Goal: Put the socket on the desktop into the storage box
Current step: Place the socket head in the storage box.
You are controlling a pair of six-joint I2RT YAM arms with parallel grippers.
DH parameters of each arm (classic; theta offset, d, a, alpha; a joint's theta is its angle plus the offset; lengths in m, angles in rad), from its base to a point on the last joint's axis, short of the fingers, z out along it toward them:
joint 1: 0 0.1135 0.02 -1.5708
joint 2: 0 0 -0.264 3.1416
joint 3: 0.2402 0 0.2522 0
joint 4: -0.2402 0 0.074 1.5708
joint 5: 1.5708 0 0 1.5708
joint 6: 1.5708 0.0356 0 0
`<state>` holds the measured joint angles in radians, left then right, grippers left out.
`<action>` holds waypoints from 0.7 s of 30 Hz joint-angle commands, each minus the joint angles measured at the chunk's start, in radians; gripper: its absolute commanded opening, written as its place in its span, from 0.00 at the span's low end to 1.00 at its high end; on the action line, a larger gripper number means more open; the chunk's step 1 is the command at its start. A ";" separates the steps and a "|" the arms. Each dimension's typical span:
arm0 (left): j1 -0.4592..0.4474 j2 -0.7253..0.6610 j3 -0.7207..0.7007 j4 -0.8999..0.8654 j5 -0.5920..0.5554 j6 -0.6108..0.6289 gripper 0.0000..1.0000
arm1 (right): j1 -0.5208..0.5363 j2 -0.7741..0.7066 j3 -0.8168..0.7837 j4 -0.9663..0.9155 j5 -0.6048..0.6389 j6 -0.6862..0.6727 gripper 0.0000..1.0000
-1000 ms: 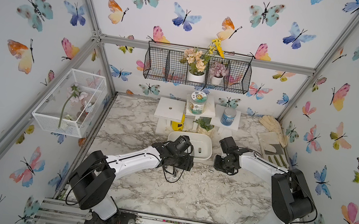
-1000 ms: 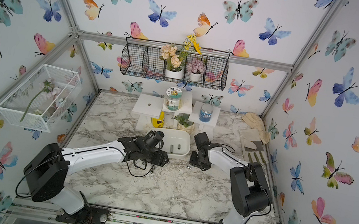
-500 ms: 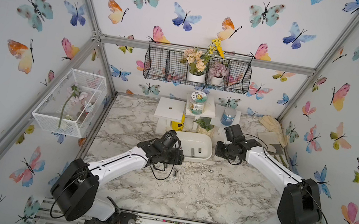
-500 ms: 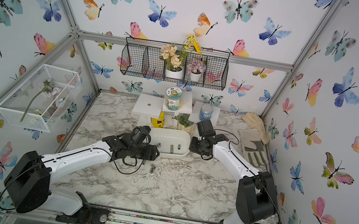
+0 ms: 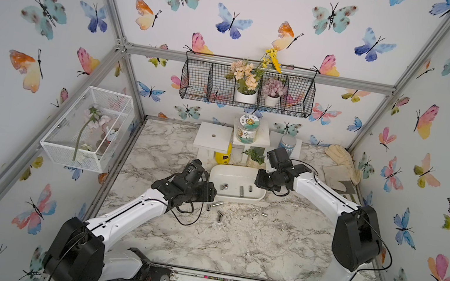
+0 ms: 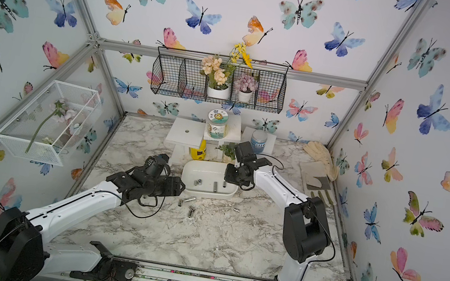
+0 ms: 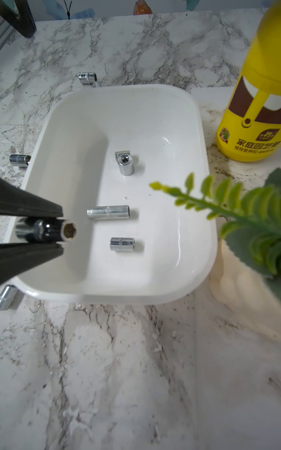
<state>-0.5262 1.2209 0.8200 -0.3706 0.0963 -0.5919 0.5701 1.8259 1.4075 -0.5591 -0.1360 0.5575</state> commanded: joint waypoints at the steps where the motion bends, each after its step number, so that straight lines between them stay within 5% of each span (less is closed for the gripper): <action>1: 0.030 -0.042 -0.020 -0.036 -0.007 -0.001 0.74 | 0.015 0.047 0.053 0.017 -0.040 0.005 0.17; 21: 0.073 -0.047 -0.042 -0.034 0.013 0.001 0.74 | 0.031 0.239 0.133 0.078 -0.063 0.025 0.18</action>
<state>-0.4591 1.1728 0.7841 -0.4015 0.0990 -0.5919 0.5953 2.0438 1.5112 -0.4984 -0.1825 0.5701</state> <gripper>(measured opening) 0.740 0.189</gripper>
